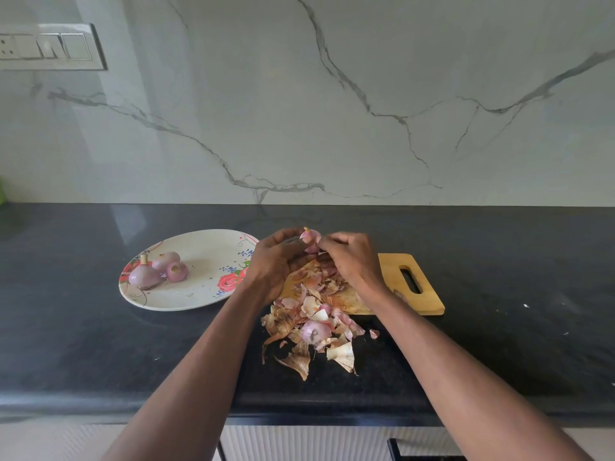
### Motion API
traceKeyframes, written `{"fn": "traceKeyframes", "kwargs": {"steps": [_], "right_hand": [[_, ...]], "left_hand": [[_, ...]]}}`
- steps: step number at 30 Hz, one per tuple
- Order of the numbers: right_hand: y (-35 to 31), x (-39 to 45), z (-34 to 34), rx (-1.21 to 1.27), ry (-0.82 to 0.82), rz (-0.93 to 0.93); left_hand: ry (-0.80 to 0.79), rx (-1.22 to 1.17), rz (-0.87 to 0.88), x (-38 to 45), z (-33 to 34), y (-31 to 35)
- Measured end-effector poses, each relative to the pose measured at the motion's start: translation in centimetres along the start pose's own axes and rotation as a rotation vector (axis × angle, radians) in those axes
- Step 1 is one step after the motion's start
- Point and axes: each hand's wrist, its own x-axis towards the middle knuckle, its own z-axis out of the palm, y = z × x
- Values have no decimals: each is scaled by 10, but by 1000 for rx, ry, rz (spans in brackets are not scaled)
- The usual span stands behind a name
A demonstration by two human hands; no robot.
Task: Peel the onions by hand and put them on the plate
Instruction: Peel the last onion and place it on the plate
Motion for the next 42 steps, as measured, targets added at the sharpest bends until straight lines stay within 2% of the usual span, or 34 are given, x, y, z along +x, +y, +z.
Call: {"fn": "traceKeyframes", "kwargs": {"steps": [9, 18, 24, 32, 42], "right_hand": [[1, 0, 4, -79, 108, 78], [5, 3, 1, -86, 149, -25], [0, 3, -3, 174, 58, 99], [-2, 5, -5, 265, 78, 289], [0, 4, -3, 234, 129, 296]], "left_hand": [[14, 212, 98, -3, 4, -4], [8, 65, 93, -3, 4, -2], [-42, 46, 50, -3, 2, 0], [-80, 177, 89, -5, 6, -6], [-116, 326, 113, -8, 9, -6]]}}
